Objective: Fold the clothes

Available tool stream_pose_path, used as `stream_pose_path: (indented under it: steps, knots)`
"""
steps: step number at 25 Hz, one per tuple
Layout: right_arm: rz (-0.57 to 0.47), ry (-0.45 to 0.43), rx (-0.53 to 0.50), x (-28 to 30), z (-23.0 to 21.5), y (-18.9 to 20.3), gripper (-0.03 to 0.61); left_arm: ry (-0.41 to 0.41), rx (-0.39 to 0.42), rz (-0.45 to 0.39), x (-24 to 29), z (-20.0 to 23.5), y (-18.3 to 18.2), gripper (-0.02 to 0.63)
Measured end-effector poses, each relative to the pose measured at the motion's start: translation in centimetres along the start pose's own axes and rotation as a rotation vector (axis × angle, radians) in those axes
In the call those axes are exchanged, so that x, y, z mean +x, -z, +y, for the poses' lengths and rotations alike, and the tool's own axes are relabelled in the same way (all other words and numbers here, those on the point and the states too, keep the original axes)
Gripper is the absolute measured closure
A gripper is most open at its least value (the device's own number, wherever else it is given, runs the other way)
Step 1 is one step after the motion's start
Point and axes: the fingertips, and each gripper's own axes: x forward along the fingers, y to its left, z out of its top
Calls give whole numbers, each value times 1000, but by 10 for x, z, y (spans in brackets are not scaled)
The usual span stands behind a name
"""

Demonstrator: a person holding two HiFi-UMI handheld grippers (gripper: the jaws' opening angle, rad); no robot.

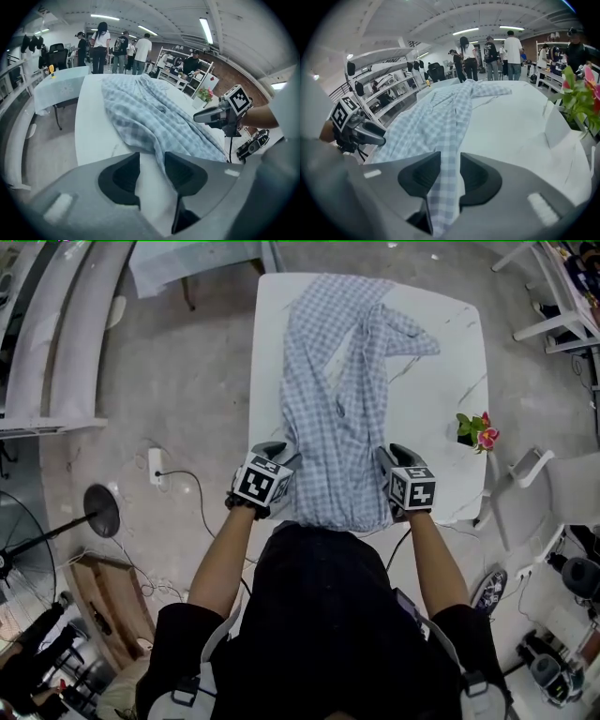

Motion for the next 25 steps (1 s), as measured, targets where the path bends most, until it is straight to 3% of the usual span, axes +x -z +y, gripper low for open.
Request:
stream_pose_path:
  steps: [6,9,15,25]
  knots:
    - [25,28,-1,7,4,3,445,96,-25,4,12,-8,0,502]
    - [39,54,6,10,-3,7,451,104,-18,12,16,-10,3,574]
    - [49,2,17,12,-1,15,545,77,-34,27,15,-3,13,595]
    - [-8,132,16,-8,-51,17,571,-43,-6,51,18,2,15,594]
